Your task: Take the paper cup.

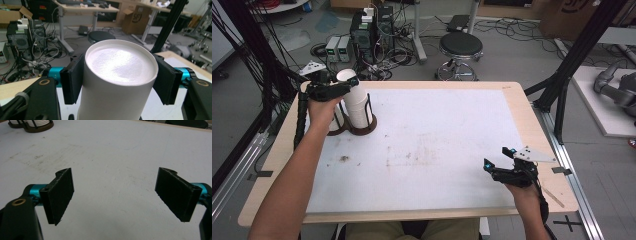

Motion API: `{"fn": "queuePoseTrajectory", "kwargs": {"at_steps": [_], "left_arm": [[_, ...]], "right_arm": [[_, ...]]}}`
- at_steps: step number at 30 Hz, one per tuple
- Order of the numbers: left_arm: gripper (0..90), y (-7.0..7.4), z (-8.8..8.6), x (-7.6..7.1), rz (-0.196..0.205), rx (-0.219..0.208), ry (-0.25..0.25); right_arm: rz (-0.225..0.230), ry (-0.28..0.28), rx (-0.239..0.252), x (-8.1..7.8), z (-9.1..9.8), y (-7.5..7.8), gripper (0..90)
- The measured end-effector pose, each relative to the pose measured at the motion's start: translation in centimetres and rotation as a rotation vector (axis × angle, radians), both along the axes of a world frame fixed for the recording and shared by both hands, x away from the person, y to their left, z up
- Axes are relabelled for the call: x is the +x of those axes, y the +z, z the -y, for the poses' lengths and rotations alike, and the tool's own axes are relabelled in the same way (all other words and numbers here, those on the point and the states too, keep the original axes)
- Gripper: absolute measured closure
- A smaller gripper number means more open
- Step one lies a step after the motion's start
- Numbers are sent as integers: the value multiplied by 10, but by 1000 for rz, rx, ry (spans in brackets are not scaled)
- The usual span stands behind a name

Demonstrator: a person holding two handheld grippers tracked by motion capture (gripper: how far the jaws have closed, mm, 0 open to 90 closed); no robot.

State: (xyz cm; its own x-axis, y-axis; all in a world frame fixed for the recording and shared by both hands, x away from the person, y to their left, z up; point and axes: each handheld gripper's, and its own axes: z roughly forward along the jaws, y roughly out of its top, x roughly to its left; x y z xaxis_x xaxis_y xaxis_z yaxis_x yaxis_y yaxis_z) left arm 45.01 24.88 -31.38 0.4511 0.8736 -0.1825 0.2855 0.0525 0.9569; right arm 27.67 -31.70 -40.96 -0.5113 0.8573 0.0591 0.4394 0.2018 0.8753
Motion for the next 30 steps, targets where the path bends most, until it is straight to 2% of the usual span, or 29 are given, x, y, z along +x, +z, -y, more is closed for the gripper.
{"fn": "queuePoseTrajectory", "kwargs": {"at_steps": [2, 7, 8, 9, 10, 15, 18, 22, 28, 30], "left_arm": [[326, 4, -2, -3, 19, -18, 6], [327, 17, -7, -12, 82, -105, 10], [327, 21, -7, -13, 92, -107, 9], [327, 30, -7, -17, 121, -104, -4], [327, 30, -7, -17, 121, -104, -4], [328, 56, -5, -28, 179, -105, -35], [328, 61, -5, -33, 190, -111, -51], [328, 66, -3, -42, 198, -118, -100], [328, 68, 2, -59, 213, -122, -172], [328, 67, 5, -64, 220, -111, -190]], "right_arm": [[0, 2, -1, 0, 0, 0, 161], [0, 2, 3, 0, 0, 0, 161], [3, 4, 1, 1, 0, 0, 161], [1, 5, -4, 1, -1, 0, 161], [1, 5, -4, 1, -1, 0, 161], [4, 13, -5, 1, -2, 0, 161], [4, 14, -6, 1, -2, 0, 161], [6, 16, -5, 1, -3, 0, 161], [2, 22, 0, 1, -5, 0, 161], [4, 27, -2, 2, -6, 0, 161]]}}
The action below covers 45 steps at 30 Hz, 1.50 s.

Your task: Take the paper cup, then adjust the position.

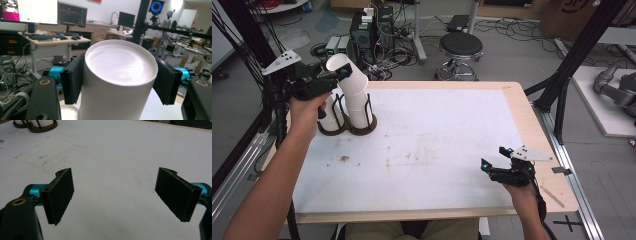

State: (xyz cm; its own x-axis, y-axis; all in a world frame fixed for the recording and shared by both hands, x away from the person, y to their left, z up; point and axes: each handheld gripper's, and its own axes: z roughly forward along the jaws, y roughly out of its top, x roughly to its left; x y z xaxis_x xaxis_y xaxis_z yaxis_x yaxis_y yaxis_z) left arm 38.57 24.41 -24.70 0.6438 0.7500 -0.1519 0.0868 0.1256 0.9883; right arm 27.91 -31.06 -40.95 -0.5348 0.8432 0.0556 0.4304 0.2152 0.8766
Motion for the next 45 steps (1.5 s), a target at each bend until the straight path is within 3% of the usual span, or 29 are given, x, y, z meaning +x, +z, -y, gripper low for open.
{"fn": "queuePoseTrajectory", "kwargs": {"at_steps": [12, 21, 30, 39, 45], "left_arm": [[328, -29, 26, -25, -2, 13, -168], [327, -59, 39, -31, -26, 5, -221], [327, -67, 50, -38, -30, 18, -262], [327, -79, 66, -41, -44, 57, -305], [327, -95, 76, -43, -59, 51, -337]], "right_arm": [[-7, 10, 3, 3, -5, 0, 161], [-14, 28, 0, 5, -11, -1, 161], [-10, 35, 0, 4, -12, 0, 161], [5, 93, 26, 3, -19, 2, 160], [-2, 158, 53, 5, -26, 2, 160]]}}
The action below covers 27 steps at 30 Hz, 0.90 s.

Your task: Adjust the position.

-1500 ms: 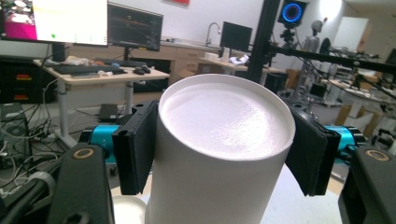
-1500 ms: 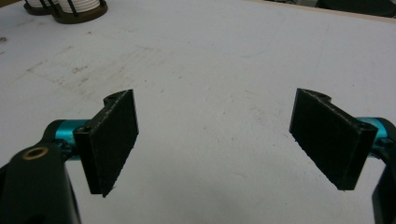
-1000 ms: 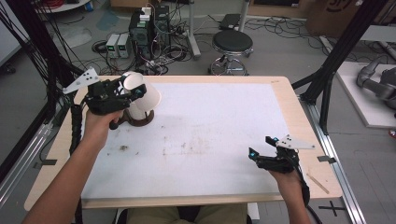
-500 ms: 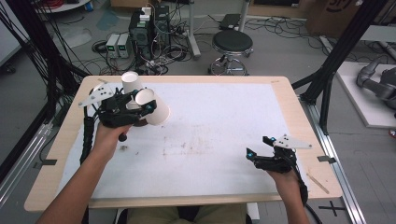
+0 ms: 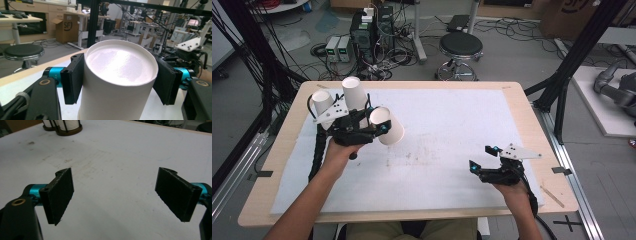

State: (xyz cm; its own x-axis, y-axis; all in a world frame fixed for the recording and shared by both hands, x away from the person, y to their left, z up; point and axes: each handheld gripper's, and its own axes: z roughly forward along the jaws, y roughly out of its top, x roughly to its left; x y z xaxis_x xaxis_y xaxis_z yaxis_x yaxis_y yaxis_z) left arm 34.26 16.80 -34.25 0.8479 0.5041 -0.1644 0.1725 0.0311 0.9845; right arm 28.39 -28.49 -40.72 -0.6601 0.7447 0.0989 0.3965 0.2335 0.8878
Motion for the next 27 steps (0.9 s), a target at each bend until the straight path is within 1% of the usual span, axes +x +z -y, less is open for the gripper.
{"fn": "queuePoseTrajectory", "kwargs": {"at_steps": [2, 3, 4, 5, 9, 10, 11, 14, 15, 16, 18, 19, 20, 22, 26, 27], "left_arm": [[327, -4, 3, -1, -6, 7, -12], [327, -7, 5, -2, -8, 14, -17], [328, -8, 7, -3, -11, 18, -22], [328, -10, 9, -4, -13, 22, -30], [328, -14, 18, -9, -10, 33, -53], [328, -15, 20, -9, -7, 37, -59], [328, -15, 22, -10, -6, 38, -65], [328, -17, 27, -13, -2, 38, -84], [328, -17, 28, -13, -2, 40, -89], [328, -18, 30, -14, 0, 41, -96], [328, -19, 32, -15, 1, 51, -106], [328, -19, 33, -16, 4, 56, -110], [328, -19, 35, -17, 5, 64, -115], [328, -20, 37, -19, 3, 74, -125], [328, -23, 43, -23, 3, 103, -145], [328, -24, 45, -24, 1, 103, -149]], "right_arm": [[-6, 37, 10, 1, -4, 0, 159], [0, 53, 7, 1, -7, 0, 160], [-1, 99, 8, 2, -13, 0, 159], [-1, 99, 8, 2, -13, 0, 159], [-1, 175, 11, 7, -28, 3, 160], [5, 210, 13, 9, -36, 5, 160], [5, 210, 13, 9, -36, 5, 160], [14, 260, 17, 12, -48, 9, 160], [18, 290, 22, 16, -55, 12, 160], [18, 290, 22, 16, -55, 12, 160], [27, 318, 27, 20, -63, 14, 160], [33, 340, 35, 24, -70, 17, 160], [33, 340, 35, 24, -70, 17, 160], [40, 362, 37, 28, -78, 18, 160], [43, 373, 50, 27, -83, 15, 160], [38, 379, 46, 26, -85, 14, 160]]}}
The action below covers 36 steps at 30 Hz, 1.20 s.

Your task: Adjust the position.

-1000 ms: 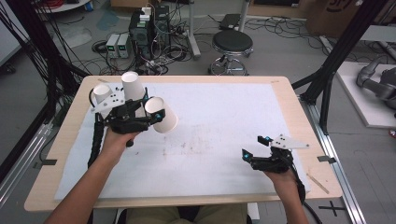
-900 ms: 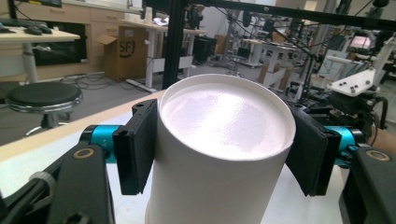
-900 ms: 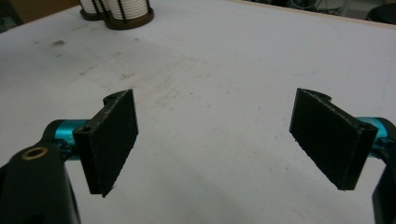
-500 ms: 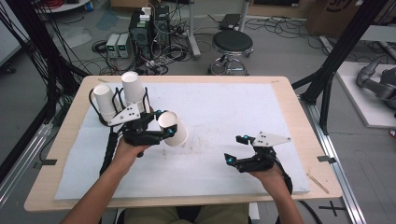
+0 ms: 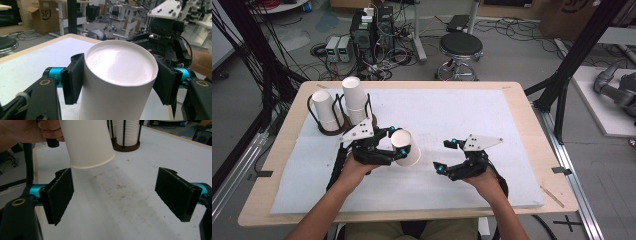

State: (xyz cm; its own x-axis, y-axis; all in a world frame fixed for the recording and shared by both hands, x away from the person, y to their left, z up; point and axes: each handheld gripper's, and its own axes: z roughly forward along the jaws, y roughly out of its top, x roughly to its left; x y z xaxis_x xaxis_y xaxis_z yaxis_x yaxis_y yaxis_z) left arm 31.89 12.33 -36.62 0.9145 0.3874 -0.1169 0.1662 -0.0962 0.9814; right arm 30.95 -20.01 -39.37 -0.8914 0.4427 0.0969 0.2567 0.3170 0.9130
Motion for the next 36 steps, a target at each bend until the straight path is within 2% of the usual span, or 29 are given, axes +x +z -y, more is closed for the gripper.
{"fn": "queuePoseTrajectory", "kwargs": {"at_steps": [1, 9, 27, 36], "left_arm": [[328, -1, 1, 0, -1, 3, -7], [328, -6, 5, -4, -18, -10, -35], [329, -9, 26, -11, -24, 10, -120], [330, -10, 30, -12, -21, 8, -164]], "right_arm": [[2, 4, -9, -1, -1, -1, 160], [8, 13, 13, -4, -4, 1, 160], [1, 150, -7, -7, -37, -6, 160], [2, 173, -8, -8, -46, -8, 161]]}}
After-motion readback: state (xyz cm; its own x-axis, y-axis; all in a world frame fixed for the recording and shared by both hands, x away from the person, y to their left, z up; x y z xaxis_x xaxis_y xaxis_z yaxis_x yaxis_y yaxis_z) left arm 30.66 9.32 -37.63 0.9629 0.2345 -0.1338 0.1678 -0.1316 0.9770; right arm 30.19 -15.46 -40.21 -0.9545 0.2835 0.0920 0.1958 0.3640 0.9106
